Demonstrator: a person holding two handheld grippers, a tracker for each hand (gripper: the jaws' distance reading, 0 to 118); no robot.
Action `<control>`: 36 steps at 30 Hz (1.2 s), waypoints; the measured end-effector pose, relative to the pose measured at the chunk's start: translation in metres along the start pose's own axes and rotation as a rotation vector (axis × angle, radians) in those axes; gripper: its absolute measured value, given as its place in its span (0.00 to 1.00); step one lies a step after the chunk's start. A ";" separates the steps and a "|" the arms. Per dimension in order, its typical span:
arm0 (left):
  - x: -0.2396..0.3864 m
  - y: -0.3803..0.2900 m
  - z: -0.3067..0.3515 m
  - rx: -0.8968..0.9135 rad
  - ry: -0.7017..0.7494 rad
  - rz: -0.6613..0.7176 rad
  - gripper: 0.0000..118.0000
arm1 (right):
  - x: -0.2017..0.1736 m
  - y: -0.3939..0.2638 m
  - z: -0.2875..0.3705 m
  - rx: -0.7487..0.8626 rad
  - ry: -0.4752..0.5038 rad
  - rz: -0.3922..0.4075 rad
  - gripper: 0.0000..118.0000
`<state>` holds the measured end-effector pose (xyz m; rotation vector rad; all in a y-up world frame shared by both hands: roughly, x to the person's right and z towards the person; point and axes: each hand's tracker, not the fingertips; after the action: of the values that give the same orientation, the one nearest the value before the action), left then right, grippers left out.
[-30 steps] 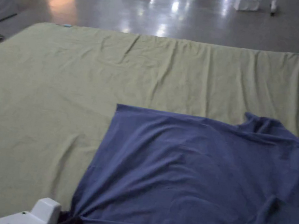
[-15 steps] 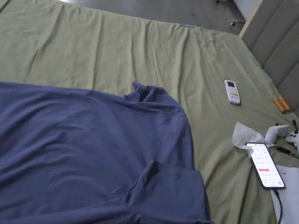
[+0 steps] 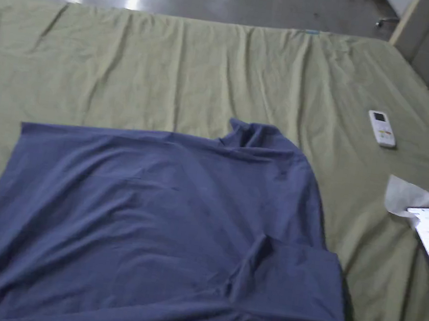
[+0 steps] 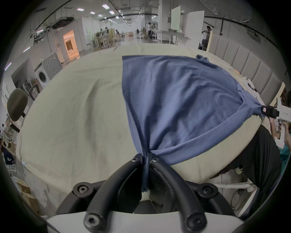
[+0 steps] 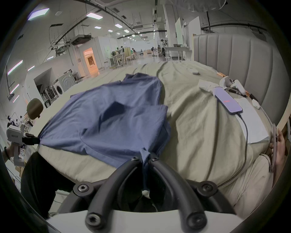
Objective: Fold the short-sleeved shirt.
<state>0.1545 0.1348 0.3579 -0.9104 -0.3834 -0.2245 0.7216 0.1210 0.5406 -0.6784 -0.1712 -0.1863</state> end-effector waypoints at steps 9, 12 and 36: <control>-0.032 0.067 0.017 0.160 -0.038 0.030 0.06 | -0.004 0.084 0.002 0.110 0.025 0.021 0.05; -0.052 0.104 -0.015 0.160 -0.039 0.051 0.06 | -0.003 0.128 -0.037 0.084 0.024 -0.013 0.05; -0.053 0.173 0.076 0.517 -0.004 0.180 0.74 | -0.019 0.192 -0.025 0.243 -0.005 -0.025 0.63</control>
<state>0.1492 0.3004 0.2533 -0.4317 -0.3389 0.0443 0.7487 0.2537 0.4007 -0.4348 -0.2034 -0.1845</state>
